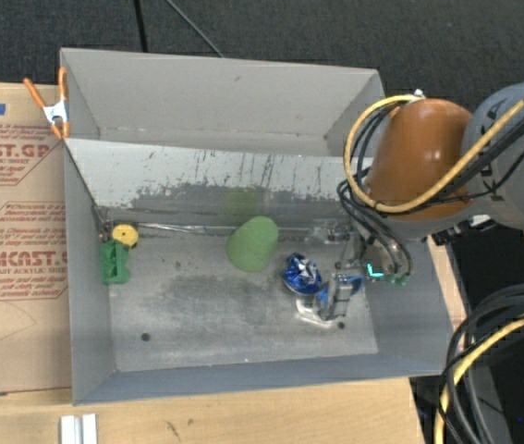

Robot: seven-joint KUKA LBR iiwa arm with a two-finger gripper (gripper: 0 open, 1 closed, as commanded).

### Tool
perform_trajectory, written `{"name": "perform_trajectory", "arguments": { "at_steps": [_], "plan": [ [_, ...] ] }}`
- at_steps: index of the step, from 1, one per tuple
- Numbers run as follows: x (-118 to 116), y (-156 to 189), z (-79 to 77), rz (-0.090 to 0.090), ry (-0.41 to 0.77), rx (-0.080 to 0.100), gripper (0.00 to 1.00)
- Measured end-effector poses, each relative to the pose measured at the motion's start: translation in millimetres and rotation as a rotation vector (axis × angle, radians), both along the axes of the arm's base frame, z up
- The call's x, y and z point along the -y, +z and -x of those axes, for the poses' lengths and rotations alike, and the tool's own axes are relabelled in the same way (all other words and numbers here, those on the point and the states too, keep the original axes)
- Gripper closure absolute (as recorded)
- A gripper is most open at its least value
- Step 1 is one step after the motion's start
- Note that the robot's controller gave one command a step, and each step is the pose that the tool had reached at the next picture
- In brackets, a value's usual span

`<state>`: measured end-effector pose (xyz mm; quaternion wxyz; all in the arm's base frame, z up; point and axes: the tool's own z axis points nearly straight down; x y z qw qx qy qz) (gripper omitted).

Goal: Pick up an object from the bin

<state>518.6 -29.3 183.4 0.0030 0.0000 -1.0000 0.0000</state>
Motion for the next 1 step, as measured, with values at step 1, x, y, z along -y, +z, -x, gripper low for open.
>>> {"name": "perform_trajectory", "arguments": {
  "at_steps": [1],
  "plan": [
    [11.7, -114.2, -25.0, 0.000, 0.162, 0.013, 0.00]
  ]
}}
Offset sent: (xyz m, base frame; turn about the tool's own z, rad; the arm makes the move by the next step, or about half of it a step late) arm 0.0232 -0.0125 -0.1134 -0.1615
